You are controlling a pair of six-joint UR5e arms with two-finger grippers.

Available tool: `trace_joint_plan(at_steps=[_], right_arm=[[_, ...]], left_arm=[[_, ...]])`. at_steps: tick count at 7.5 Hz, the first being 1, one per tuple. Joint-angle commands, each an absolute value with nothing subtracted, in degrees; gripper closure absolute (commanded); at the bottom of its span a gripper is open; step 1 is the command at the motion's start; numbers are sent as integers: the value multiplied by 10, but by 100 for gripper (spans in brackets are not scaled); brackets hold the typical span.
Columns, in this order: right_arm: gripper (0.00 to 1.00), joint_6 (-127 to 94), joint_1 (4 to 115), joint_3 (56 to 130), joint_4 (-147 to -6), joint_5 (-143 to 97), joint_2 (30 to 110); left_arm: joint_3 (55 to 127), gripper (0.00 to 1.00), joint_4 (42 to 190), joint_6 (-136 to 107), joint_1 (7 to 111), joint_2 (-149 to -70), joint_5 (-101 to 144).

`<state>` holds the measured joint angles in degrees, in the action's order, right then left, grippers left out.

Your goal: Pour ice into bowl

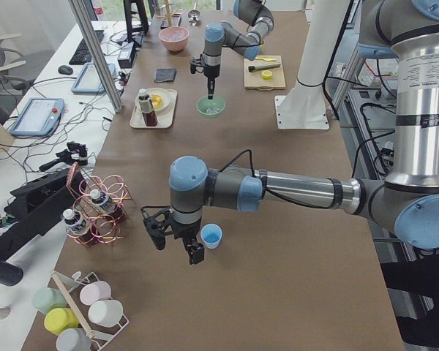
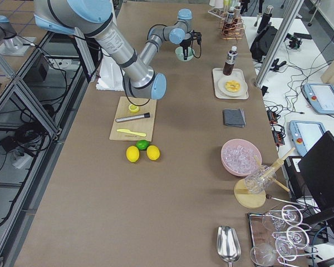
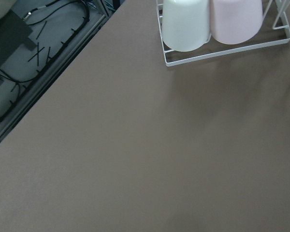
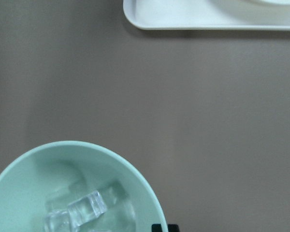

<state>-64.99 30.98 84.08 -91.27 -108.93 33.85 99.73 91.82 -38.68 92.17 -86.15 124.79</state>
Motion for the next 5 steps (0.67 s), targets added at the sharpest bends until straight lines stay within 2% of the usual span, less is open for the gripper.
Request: trace_joint_plan(at_steps=[1, 3, 5], right_arm=[[100, -523, 389, 938, -955, -1146, 425], [100, -419, 465, 984, -965, -1196, 502], [100, -292, 561, 1000, -974, -1272, 583]], left_arm=[[1041, 3, 1015, -338, 942, -777, 1335], [1032, 3, 1039, -296, 936, -770, 1417], [1024, 3, 1036, -291, 921, -771, 1441]])
